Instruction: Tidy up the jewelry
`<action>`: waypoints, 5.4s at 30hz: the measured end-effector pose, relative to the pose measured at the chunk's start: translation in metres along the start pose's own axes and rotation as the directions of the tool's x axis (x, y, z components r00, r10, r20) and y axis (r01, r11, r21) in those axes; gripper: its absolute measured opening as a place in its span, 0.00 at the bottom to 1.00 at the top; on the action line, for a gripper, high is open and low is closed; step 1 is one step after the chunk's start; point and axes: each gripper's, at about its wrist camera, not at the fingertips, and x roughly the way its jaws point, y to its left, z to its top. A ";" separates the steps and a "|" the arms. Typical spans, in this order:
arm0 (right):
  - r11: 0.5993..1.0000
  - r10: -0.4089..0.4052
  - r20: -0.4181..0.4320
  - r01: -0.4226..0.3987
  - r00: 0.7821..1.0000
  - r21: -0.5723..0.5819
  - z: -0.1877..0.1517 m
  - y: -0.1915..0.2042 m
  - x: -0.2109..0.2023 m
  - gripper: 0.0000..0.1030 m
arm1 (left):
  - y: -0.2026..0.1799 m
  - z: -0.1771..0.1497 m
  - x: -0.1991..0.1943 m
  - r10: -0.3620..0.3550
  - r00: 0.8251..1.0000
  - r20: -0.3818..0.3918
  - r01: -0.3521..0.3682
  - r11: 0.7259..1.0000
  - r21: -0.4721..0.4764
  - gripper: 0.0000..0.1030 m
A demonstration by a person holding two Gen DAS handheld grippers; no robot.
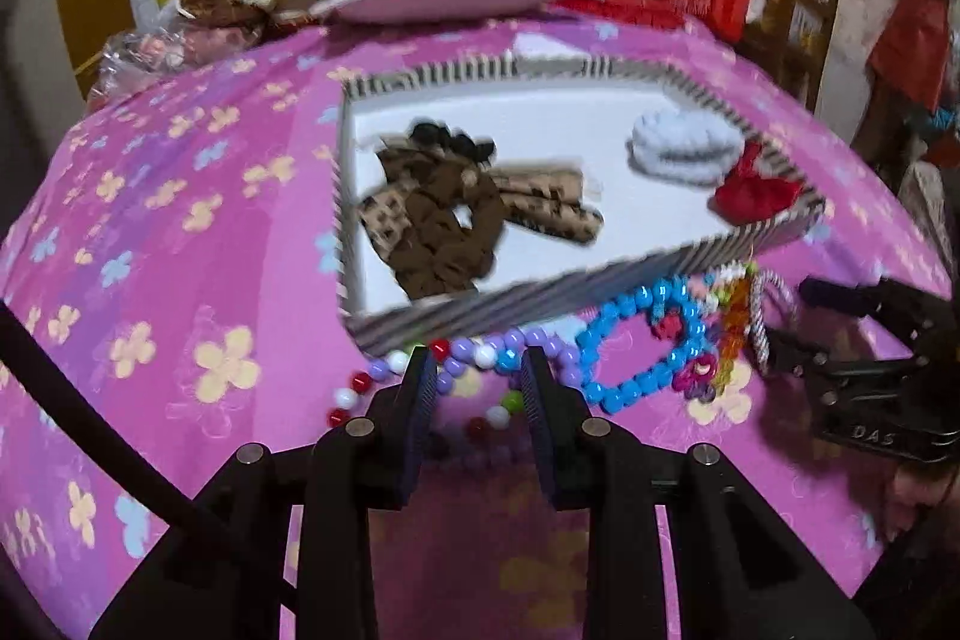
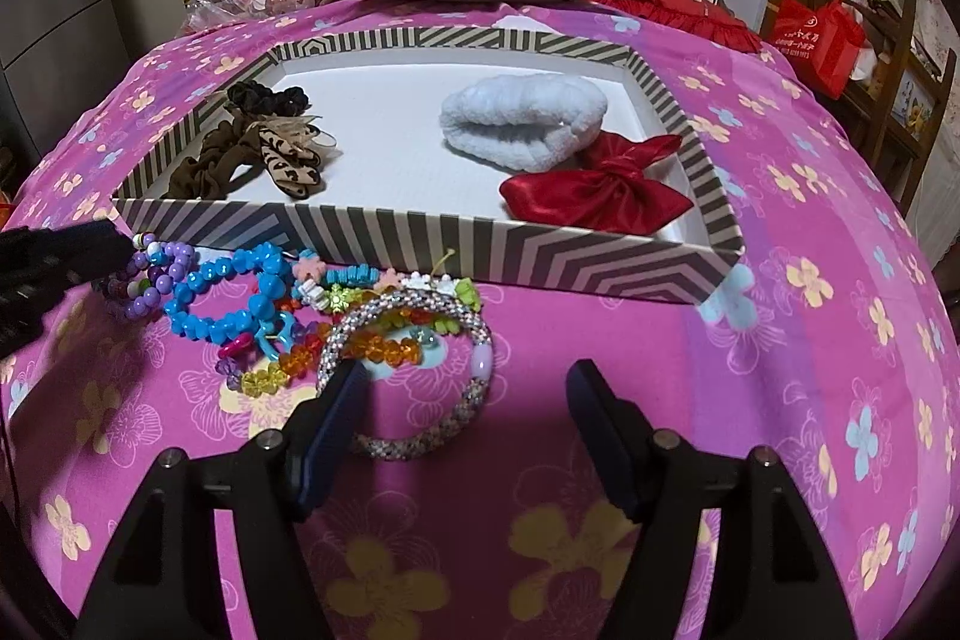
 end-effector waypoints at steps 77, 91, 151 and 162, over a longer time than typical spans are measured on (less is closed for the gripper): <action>0.991 0.101 0.121 -0.111 0.987 0.076 -0.004 -0.023 -0.041 0.08 | -0.010 0.002 -0.048 -0.213 0.948 0.235 0.229 0.972 -0.044 0.00; 0.989 0.104 0.164 -0.119 0.981 0.087 -0.002 -0.022 -0.048 0.08 | 0.001 0.002 -0.052 -0.210 0.941 0.264 0.240 0.967 -0.089 0.00; 0.998 0.048 0.137 -0.053 0.989 0.029 -0.008 -0.032 -0.047 0.06 | -0.002 0.000 -0.056 -0.206 0.937 0.281 0.240 0.966 -0.092 0.00; 0.997 0.050 0.145 -0.058 0.988 0.046 -0.007 -0.034 -0.048 0.06 | -0.004 0.001 -0.056 -0.208 0.936 0.285 0.242 0.966 -0.092 0.00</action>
